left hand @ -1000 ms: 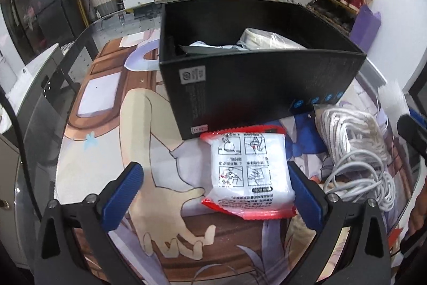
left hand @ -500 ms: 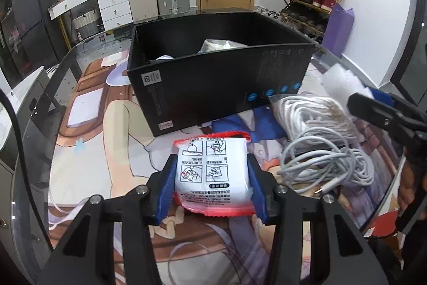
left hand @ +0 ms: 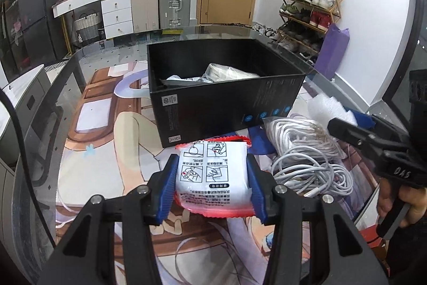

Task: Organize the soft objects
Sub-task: 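Carry the foam sheet with the right gripper while the left carries the packet over the box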

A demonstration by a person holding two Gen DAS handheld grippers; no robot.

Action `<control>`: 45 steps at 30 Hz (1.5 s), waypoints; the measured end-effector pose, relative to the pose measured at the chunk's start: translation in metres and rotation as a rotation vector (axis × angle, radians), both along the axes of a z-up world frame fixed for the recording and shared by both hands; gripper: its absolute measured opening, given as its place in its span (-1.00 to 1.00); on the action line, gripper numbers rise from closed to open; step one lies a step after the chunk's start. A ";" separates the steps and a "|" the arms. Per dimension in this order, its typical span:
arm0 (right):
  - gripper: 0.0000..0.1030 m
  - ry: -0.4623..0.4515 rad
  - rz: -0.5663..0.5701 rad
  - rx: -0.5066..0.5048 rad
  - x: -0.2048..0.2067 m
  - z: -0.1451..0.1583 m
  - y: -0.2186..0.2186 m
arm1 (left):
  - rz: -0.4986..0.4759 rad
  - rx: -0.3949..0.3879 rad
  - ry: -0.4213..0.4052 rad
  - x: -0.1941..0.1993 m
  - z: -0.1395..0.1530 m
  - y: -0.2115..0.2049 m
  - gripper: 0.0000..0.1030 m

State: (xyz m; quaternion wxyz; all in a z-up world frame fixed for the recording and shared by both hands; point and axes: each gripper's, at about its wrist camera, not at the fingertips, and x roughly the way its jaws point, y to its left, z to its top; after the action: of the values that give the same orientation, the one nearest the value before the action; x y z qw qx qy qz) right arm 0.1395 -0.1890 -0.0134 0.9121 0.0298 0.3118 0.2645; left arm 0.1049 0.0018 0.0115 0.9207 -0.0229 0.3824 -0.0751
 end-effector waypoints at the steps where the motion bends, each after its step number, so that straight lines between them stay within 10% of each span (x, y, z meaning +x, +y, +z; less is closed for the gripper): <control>1: 0.47 0.001 -0.001 -0.004 0.000 -0.001 0.001 | 0.000 0.003 -0.005 -0.002 0.002 0.000 -0.08; 45: 0.46 -0.073 0.040 -0.206 0.054 0.063 0.073 | 0.019 -0.038 -0.169 0.050 0.055 0.025 -0.08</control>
State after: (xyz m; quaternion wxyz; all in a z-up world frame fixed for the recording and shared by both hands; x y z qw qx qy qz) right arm 0.1932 -0.1159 0.0498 0.9157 -0.0802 0.3044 0.2499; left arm 0.1549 0.0267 0.0668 0.9497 -0.0374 0.3016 -0.0752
